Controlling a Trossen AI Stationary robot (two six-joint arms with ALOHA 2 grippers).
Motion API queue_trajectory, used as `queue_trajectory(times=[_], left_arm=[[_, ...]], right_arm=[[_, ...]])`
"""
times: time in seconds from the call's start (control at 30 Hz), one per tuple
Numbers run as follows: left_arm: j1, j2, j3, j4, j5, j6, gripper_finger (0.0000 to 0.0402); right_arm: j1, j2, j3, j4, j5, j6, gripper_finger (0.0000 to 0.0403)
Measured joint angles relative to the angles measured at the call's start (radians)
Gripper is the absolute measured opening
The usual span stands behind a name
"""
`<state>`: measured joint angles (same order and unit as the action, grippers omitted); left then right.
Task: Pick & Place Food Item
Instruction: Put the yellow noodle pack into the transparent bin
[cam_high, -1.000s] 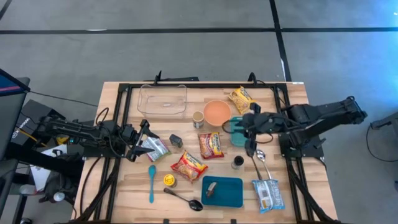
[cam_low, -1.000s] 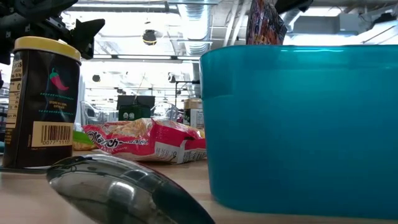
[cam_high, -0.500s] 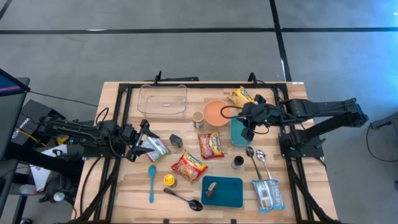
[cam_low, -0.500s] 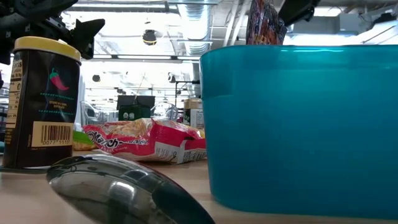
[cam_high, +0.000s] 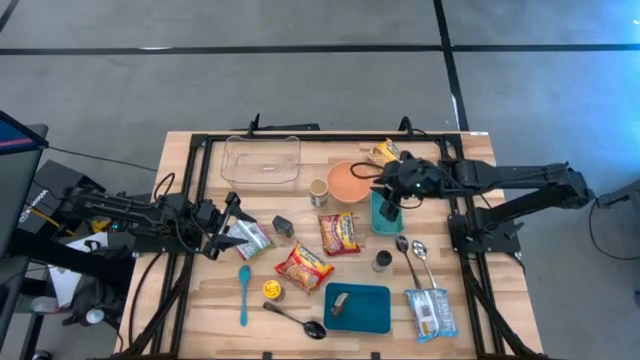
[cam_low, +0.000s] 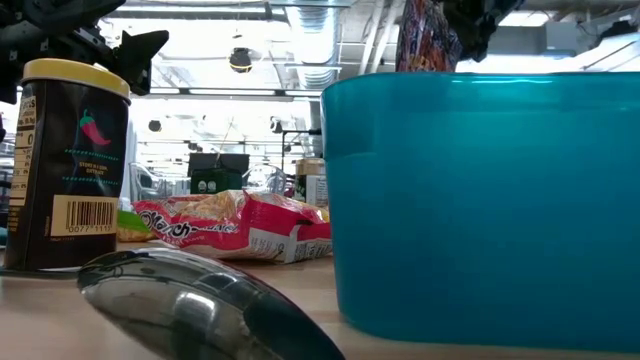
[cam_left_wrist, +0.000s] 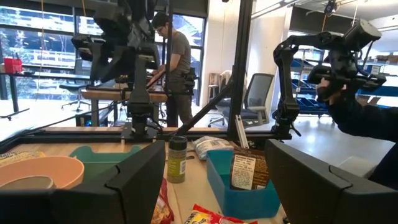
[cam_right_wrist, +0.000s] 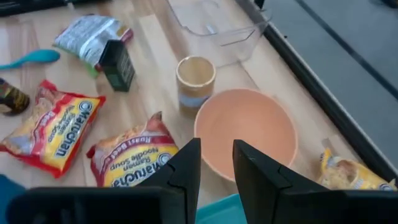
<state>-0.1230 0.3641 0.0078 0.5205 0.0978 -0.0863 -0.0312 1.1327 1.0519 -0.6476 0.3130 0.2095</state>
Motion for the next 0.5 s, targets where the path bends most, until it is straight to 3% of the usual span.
queue_trajectory(times=[0.5], left_arm=[[0.0, 0.0, 0.0, 0.0, 0.0, 0.0, 0.0271]], right_arm=[[-0.015, -0.003, -0.121, -0.033, -0.002, 0.155, 0.0087]])
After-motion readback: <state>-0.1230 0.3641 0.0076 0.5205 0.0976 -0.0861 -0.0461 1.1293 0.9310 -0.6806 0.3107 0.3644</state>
